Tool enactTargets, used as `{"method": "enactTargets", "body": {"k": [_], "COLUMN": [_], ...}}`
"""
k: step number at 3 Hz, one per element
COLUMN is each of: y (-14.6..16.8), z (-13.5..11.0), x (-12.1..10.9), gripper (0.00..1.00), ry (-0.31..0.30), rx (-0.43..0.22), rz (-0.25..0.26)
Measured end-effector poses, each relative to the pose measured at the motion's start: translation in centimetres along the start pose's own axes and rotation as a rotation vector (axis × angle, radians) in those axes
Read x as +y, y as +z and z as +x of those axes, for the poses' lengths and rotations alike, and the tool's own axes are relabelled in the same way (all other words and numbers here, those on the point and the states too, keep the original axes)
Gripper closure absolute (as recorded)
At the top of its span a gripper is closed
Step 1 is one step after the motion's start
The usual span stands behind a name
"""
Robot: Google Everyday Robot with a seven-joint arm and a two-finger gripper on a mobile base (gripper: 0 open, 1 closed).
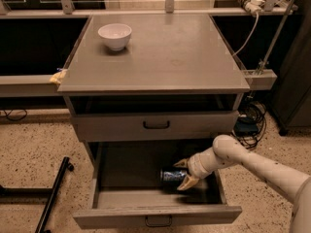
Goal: Place pepsi can into middle drawer
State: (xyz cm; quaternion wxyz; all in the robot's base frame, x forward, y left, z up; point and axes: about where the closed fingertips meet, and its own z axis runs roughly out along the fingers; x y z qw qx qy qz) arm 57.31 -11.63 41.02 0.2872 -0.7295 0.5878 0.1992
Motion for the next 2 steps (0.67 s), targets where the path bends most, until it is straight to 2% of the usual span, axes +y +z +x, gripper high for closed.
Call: {"method": "enactTargets", "body": {"k": [1,2], "y": [0.0,0.0], "z": [0.0,0.0], "x": [0.0,0.0], "gripper": [0.0,0.0], "ry": [0.0,0.0], "rx": [0.0,0.0], "rz": [0.0,0.0]}}
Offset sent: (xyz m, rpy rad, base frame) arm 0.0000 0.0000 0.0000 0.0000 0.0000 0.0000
